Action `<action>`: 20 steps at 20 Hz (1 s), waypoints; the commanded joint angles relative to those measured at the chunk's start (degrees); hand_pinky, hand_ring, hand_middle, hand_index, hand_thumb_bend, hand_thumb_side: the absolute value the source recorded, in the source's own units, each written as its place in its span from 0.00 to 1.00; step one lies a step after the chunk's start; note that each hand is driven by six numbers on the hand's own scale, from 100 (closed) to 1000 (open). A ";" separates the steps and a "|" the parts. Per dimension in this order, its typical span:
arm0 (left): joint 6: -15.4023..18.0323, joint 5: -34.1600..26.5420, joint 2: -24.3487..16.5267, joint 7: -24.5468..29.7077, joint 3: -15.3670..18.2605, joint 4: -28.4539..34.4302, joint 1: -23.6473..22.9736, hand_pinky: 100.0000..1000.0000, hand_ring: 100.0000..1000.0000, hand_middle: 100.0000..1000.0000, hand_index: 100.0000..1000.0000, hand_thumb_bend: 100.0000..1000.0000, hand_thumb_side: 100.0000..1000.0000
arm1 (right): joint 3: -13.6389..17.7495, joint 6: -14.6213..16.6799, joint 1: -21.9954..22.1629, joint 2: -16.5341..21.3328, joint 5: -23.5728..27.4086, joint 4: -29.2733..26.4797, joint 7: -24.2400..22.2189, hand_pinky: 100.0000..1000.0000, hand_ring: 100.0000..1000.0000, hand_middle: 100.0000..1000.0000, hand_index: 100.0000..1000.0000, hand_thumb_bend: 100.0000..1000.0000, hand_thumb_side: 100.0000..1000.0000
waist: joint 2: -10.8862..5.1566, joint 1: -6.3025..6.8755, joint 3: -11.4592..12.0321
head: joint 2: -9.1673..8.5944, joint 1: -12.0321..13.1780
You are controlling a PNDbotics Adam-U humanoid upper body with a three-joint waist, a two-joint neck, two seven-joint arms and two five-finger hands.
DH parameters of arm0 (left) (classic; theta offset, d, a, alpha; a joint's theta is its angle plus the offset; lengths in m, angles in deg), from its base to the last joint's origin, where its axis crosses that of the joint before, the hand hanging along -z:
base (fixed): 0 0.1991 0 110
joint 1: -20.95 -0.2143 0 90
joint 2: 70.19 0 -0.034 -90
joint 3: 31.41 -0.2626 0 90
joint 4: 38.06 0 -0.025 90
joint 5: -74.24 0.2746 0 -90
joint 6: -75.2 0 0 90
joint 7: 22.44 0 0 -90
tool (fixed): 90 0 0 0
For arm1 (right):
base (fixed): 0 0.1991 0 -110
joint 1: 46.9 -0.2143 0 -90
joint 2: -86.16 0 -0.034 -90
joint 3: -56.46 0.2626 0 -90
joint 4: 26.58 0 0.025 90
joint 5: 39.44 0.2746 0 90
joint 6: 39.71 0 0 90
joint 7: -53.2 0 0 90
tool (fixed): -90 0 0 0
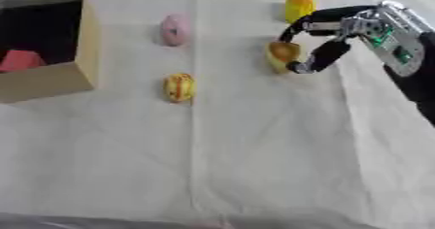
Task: Pick up objects on the table and place them in the box.
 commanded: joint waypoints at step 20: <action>0.37 -0.25 -0.97 -0.17 0.34 0.51 1.48 0.80 0.75 0.74 0.92 0.65 0.80 | -0.30 -0.05 -0.83 -1.09 -7.75 2.76 4.75 0.84 0.68 0.44 0.65 0.25 0.00 | -0.47 -0.16 1.13 | -0.19 -0.69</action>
